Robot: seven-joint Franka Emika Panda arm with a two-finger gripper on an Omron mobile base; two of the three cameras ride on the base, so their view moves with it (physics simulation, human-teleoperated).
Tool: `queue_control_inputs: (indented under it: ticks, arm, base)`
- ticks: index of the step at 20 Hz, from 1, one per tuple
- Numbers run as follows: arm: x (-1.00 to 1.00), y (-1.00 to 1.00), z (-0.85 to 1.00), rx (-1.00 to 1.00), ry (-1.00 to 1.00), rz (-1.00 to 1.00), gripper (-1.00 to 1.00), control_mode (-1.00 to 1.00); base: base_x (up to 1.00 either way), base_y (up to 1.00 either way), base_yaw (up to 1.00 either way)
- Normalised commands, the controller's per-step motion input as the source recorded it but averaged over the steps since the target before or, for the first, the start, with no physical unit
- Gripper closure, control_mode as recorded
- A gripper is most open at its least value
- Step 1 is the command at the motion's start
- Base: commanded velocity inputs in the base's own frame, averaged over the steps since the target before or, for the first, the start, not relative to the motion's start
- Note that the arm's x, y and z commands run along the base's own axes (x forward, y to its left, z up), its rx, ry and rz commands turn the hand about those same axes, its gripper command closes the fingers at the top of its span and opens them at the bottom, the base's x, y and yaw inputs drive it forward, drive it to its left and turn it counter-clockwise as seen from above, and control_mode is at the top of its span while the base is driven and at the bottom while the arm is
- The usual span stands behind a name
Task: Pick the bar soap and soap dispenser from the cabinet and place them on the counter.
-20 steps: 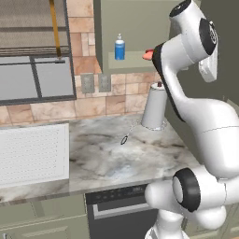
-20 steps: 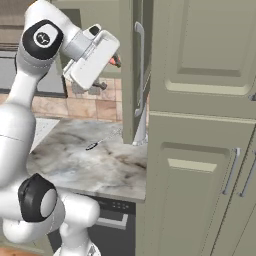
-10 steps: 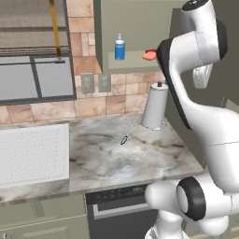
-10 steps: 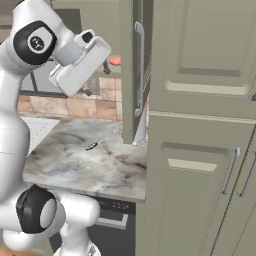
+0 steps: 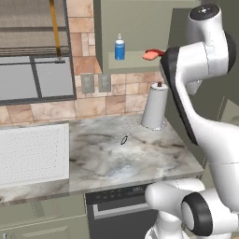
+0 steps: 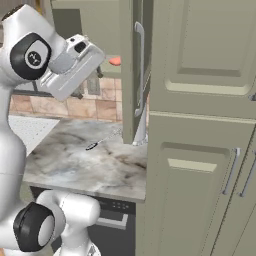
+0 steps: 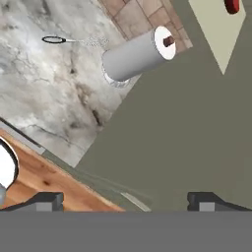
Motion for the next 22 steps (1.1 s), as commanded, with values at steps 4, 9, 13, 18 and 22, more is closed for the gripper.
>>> queue_control_inputs:
  ticks: [4, 9, 13, 18, 22]
  arm:
    - [0.00, 0.04, -0.12, 0.34, -0.14, -0.13, -1.00, -1.00]
    - [0.00, 0.15, -0.04, 0.35, -0.13, -0.16, -1.00, -1.00]
    - [0.00, 0.35, 0.00, 0.20, -0.15, -0.10, -1.00, -1.00]
    - [0.03, 0.40, 0.00, 0.04, -0.04, 0.00, -1.00, -1.00]
    - [0.06, 0.27, 0.00, 0.06, -0.09, -0.02, -1.00, -1.00]
  base:
    - [0.00, 0.00, 0.00]
    - [0.00, 0.00, 0.00]
    - [0.00, 0.00, 0.00]
    - [0.00, 0.00, 0.00]
    - [0.00, 0.00, 0.00]
